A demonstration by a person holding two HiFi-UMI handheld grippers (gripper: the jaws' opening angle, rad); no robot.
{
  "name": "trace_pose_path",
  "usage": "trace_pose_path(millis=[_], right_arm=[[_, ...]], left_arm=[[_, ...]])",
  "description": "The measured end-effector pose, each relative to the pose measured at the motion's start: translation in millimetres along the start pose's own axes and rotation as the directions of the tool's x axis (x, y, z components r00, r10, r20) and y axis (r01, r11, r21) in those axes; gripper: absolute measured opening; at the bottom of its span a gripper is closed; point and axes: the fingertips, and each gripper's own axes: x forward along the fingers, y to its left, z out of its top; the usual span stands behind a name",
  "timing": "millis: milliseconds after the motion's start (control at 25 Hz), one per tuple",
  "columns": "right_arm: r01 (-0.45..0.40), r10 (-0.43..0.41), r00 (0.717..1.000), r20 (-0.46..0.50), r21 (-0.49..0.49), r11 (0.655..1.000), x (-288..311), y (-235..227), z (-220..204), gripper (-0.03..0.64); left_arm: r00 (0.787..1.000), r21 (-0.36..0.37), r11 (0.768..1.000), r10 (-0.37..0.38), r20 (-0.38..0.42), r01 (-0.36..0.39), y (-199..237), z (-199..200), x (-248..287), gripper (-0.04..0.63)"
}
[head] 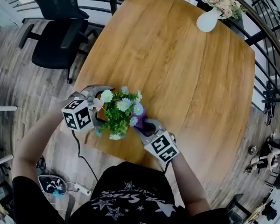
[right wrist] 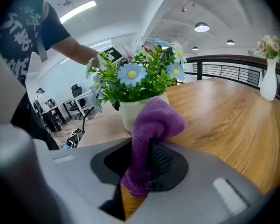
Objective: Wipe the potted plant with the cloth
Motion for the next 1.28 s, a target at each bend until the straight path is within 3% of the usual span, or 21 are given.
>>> trace_pose_path(millis=[160,400,560,720,840,1080,1280], right_arm=[[-0.007,0.007,1.0,-0.008,-0.001,1.0,1,1,-2,0.089],[-0.005,0.005,1.0,-0.003,0.012,1.0,5,-1,-2,0.089],[0.018,-0.019,1.0,0.008,0.025,1.0,2,-5,-1,0.089],[0.103,-0.107,0.993,0.051,0.066,0.992,-12,-21,5,0.087],[0.116,-0.118,0.992,0.046,0.029,0.993,-7,-24,8,0.087],[0.116,-0.115,0.993,0.018,-0.036,0.993,5,-19,7,0.087],[0.088,-0.088,0.996,-0.003,-0.044,0.995,-4,-10,0,0.087]], left_arm=[[0.997,0.073,0.995,-0.059,-0.04,0.062,-4,-3,15,0.611],[0.996,0.082,0.994,-0.062,-0.064,0.067,-7,-14,27,0.611],[0.998,0.052,0.998,-0.036,-0.054,0.039,-9,-19,31,0.611],[0.999,-0.006,1.0,0.013,-0.038,-0.013,-10,-8,35,0.611],[0.997,-0.073,0.995,0.072,-0.033,-0.075,-7,-5,38,0.611],[0.98,-0.212,0.957,0.193,-0.05,-0.199,-2,-5,45,0.611],[0.953,-0.325,0.896,0.293,-0.083,-0.303,1,0,46,0.611]])
